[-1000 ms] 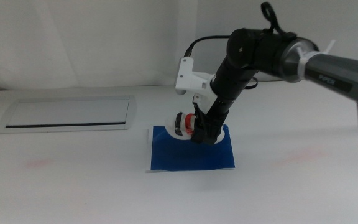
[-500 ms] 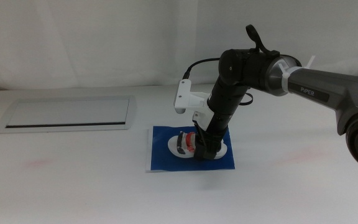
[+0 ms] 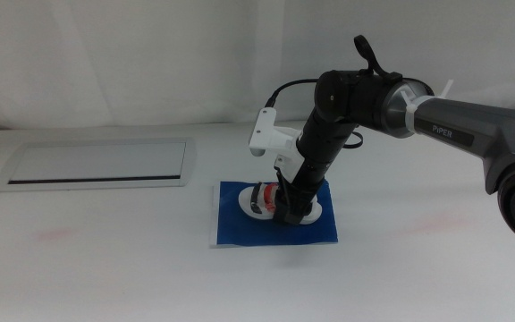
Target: Use one arm to grab the shoe from the table and place it on the mat.
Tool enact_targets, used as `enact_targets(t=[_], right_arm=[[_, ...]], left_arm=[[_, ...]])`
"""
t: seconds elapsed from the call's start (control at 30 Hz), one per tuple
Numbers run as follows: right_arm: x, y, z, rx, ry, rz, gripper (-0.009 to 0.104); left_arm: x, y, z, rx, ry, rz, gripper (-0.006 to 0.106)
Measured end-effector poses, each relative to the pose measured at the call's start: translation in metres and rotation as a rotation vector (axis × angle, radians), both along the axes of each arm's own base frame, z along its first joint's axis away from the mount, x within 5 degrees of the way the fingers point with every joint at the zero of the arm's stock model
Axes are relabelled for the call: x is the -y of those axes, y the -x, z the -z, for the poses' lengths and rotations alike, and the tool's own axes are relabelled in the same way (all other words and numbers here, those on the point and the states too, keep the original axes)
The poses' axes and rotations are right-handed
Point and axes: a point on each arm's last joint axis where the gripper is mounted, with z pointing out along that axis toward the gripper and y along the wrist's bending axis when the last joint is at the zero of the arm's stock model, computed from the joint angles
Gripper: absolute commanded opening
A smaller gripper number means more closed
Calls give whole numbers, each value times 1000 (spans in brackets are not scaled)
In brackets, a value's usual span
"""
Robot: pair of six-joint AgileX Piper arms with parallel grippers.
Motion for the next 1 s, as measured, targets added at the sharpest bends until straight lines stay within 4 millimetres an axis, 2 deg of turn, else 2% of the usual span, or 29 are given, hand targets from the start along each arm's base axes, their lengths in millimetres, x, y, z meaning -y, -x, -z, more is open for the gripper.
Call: enact_targets(t=[0.07,0.1,0.47,0.6,0.7,0.8,0.87,1.0], right_arm=[[-2,-1,-1,6,-26,14,96],[-4,-2,-1,11,-43,28,103],[-6,-3,-6,6,-82,101,103],[-6,-3,-31,-16,-116,229,103],[-1,-8,-67,15,-169,350,103],[19,-18,-105,54,-227,503,103],[68,-34,-144,71,-283,778,103],[133,-42,-176,123,-285,1053,103]], left_arm=[[0,0,0,0,0,0,-3],[0,0,0,0,0,0,-3],[0,0,0,0,0,0,-3],[0,0,0,0,0,0,-3],[0,0,0,0,0,0,-3],[0,0,0,0,0,0,-3],[0,0,0,0,0,0,-3],[0,0,0,0,0,0,-3]])
